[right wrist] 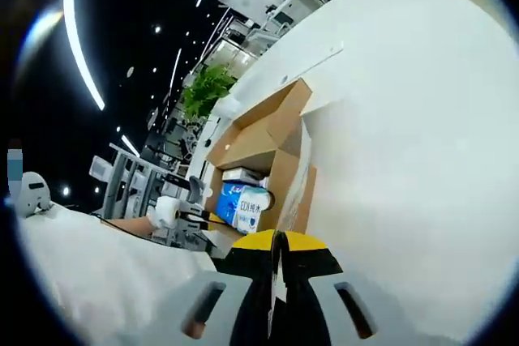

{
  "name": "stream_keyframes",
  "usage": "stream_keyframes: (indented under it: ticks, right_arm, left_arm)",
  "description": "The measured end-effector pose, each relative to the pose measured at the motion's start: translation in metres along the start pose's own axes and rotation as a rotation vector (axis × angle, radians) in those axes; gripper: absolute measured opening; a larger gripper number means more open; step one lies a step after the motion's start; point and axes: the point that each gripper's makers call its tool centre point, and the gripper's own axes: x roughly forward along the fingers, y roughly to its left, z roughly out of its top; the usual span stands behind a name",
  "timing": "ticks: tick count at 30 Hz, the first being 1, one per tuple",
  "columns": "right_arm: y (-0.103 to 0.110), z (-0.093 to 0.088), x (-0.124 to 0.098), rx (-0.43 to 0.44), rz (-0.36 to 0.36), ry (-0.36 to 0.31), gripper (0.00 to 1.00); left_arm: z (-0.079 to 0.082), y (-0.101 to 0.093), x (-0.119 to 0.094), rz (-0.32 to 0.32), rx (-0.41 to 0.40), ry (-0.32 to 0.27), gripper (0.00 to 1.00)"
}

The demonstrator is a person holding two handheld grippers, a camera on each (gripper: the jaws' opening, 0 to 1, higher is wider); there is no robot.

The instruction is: Operate the shoe box by opening the lid, removing the specified soft item, and placing it in the target area until the item is outside and the box remains undamaged.

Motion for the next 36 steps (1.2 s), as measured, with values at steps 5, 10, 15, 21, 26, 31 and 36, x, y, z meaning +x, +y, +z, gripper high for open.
stream_keyframes:
  ticks: [5,10,15,21,26,31,36]
  right_arm:
    - [-0.013,0.003,0.004,-0.012,-0.021,0.008,0.0]
    - [-0.021,0.003,0.014,-0.014,-0.044,0.022,0.0]
    - [-0.029,0.001,0.024,-0.013,-0.073,0.049,0.0]
    - [-0.046,-0.009,0.033,-0.03,-0.171,0.092,0.0]
    - [-0.047,-0.004,0.031,-0.053,-0.219,0.081,0.0]
    - [-0.054,-0.002,0.032,-0.059,-0.251,0.078,0.0]
    - [-0.066,-0.005,0.033,-0.053,-0.311,0.067,0.01]
  left_arm:
    - [0.0,0.0,0.0,0.004,-0.004,0.004,0.02]
    - [0.0,0.0,0.0,0.005,-0.003,0.005,0.02]
    - [0.0,0.0,0.0,0.002,-0.004,0.006,0.02]
    - [0.0,0.0,0.0,0.002,-0.005,0.006,0.02]
    - [0.0,0.0,0.0,0.004,-0.004,0.006,0.02]
    - [0.0,0.0,0.0,0.001,-0.006,0.007,0.02]
    - [0.001,0.0,0.0,0.004,-0.006,0.006,0.02]
